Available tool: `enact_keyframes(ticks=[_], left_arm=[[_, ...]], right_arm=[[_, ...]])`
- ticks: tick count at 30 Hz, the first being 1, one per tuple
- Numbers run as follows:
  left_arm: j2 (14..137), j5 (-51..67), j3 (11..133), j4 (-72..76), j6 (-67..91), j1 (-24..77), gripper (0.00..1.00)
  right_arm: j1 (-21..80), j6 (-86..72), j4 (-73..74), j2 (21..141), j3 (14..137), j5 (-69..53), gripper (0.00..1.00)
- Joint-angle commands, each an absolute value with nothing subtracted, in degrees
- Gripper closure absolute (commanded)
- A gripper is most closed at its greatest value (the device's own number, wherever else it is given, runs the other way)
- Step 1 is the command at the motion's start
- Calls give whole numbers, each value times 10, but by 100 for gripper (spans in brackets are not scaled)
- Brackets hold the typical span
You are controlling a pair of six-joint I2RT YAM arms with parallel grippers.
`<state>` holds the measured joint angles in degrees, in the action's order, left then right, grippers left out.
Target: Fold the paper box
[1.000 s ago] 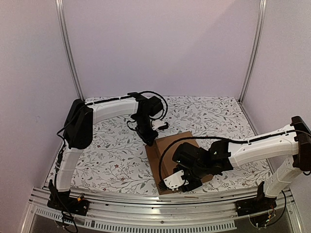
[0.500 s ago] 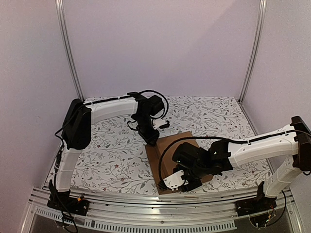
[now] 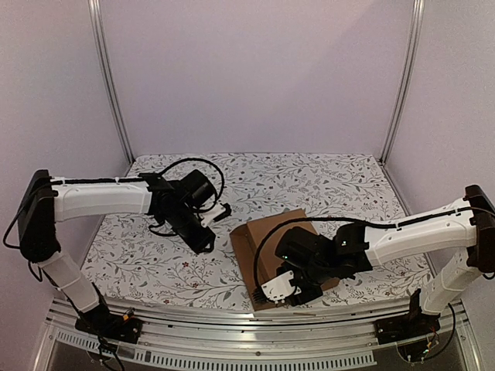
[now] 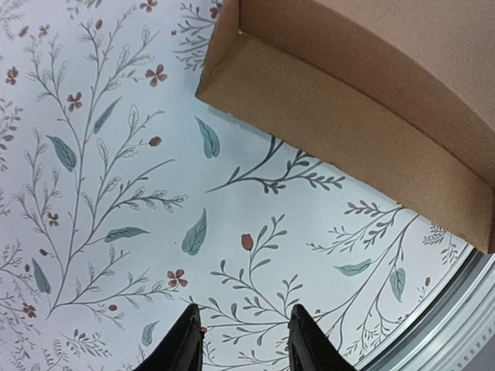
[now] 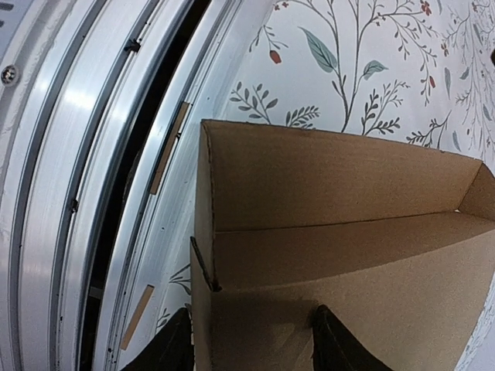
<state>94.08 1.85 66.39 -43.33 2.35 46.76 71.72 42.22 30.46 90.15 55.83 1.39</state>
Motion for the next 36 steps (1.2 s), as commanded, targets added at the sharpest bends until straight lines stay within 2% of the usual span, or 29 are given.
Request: enact_keyframes(ticks=[1, 4, 8, 16, 28, 36], left_arm=[[899, 9, 555, -269, 39, 501, 62], [894, 29, 513, -197, 28, 505, 62], [942, 30, 516, -185, 20, 508, 63], [976, 21, 522, -169, 26, 521, 65], [955, 2, 502, -166, 40, 518, 63], [951, -29, 526, -114, -15, 479, 59]], right_arm=[[716, 410, 346, 890, 545, 25, 48], [709, 411, 356, 869, 549, 27, 43], [684, 406, 384, 836, 558, 8, 38], [667, 401, 386, 814, 550, -23, 38], [609, 388, 389, 807, 566, -44, 37], [583, 383, 389, 811, 571, -65, 36]])
